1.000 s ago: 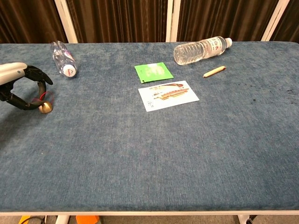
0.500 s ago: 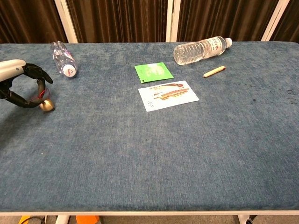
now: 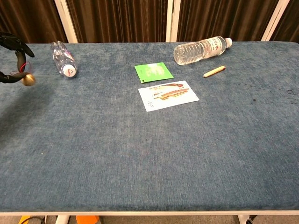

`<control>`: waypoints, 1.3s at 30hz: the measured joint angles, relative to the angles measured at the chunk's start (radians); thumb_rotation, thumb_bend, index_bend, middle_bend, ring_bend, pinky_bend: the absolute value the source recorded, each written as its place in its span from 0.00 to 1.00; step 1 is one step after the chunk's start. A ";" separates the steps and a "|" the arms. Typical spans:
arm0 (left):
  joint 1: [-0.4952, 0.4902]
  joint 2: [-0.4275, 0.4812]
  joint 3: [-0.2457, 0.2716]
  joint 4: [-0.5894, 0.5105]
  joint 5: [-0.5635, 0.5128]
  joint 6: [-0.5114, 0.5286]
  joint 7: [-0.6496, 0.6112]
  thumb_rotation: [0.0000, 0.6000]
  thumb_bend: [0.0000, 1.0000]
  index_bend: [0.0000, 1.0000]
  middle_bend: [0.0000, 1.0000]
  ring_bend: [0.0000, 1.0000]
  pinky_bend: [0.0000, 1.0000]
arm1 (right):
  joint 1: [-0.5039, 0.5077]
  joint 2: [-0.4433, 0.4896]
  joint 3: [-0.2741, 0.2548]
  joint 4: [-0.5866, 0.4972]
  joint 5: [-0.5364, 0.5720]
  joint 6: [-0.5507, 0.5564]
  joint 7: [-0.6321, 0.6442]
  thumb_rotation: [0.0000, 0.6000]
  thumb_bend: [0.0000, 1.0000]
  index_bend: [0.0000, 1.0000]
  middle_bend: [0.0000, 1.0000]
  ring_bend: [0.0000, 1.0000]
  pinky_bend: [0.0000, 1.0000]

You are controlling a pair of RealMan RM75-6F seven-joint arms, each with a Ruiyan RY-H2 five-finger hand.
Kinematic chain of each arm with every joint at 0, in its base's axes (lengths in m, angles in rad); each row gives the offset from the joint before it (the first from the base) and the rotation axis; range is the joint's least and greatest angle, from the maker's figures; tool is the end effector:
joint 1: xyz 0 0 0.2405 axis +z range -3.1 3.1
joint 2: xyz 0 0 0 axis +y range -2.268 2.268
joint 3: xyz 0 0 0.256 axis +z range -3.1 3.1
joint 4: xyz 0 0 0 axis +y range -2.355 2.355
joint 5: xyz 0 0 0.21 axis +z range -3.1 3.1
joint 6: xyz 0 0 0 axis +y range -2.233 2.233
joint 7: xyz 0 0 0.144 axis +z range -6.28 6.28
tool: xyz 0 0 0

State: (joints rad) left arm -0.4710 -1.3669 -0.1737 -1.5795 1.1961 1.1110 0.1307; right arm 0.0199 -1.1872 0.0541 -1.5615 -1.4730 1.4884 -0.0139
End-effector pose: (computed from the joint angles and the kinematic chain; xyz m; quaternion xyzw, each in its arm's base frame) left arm -0.2324 0.3043 0.0572 -0.6357 -0.4560 -0.3993 0.4781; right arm -0.3291 -0.1612 0.1442 0.5697 -0.4122 0.3685 0.6081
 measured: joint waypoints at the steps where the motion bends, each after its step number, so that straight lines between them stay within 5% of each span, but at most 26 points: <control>1: 0.001 0.006 0.000 -0.003 0.001 -0.009 -0.022 1.00 0.40 0.64 0.28 0.05 0.12 | 0.000 0.001 -0.001 0.000 -0.001 0.001 -0.001 1.00 0.16 0.00 0.00 0.00 0.00; 5: 0.008 -0.004 -0.004 0.002 -0.006 0.018 -0.050 1.00 0.40 0.64 0.28 0.05 0.12 | -0.002 0.004 0.001 0.000 0.005 0.003 0.000 1.00 0.16 0.00 0.00 0.00 0.00; 11: 0.015 0.009 0.000 -0.025 0.030 0.028 0.085 1.00 0.42 0.64 0.27 0.05 0.11 | 0.001 -0.001 0.000 0.001 0.004 -0.004 0.001 1.00 0.16 0.00 0.00 0.00 0.00; 19: 0.036 -0.032 -0.018 0.018 0.020 0.197 0.317 1.00 0.42 0.64 0.27 0.05 0.11 | 0.000 0.002 0.005 0.001 0.013 -0.004 0.000 1.00 0.16 0.00 0.00 0.00 0.00; 30: 0.044 -0.019 -0.019 -0.028 0.064 0.168 0.079 1.00 0.43 0.64 0.27 0.05 0.11 | -0.001 0.005 0.004 -0.006 0.007 0.003 -0.007 1.00 0.16 0.00 0.00 0.00 0.00; 39: 0.056 0.001 -0.036 -0.066 -0.001 0.121 0.259 1.00 0.43 0.64 0.27 0.05 0.11 | 0.003 -0.002 -0.001 -0.006 0.002 -0.006 -0.012 1.00 0.16 0.00 0.00 0.00 0.00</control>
State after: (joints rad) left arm -0.4148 -1.3656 -0.2093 -1.6450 1.1950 1.2322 0.3901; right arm 0.0229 -1.1895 0.0536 -1.5680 -1.4712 1.4828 -0.0259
